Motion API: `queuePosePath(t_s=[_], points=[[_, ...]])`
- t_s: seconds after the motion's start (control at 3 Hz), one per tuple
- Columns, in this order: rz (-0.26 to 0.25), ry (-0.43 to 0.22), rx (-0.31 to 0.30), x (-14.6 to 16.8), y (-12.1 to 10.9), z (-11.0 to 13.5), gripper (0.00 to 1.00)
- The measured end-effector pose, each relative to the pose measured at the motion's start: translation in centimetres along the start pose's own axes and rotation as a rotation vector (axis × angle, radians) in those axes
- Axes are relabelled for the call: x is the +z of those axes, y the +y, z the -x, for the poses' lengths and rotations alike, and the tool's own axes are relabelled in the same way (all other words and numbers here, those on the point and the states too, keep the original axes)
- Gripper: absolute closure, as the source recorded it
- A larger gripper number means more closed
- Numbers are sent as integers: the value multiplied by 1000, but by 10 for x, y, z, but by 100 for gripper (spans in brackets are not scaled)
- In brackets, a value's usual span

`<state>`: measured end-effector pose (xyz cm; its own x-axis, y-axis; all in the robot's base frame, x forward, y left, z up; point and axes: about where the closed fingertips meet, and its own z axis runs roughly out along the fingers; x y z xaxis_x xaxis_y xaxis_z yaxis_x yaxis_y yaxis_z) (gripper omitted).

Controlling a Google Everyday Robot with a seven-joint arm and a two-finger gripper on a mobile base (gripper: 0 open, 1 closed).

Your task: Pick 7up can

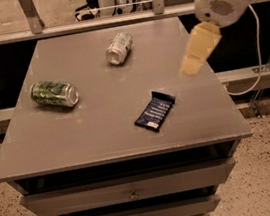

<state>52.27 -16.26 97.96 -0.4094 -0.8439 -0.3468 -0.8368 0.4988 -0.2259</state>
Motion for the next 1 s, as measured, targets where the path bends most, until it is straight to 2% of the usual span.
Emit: queuePosePath(t_s=[0.33,0.67,1.0], points=[[-13,-25,113,14,-24,52,0],[-13,-25,113,14,-24,52,0],[-14,-61,152,17,-25,61,0]])
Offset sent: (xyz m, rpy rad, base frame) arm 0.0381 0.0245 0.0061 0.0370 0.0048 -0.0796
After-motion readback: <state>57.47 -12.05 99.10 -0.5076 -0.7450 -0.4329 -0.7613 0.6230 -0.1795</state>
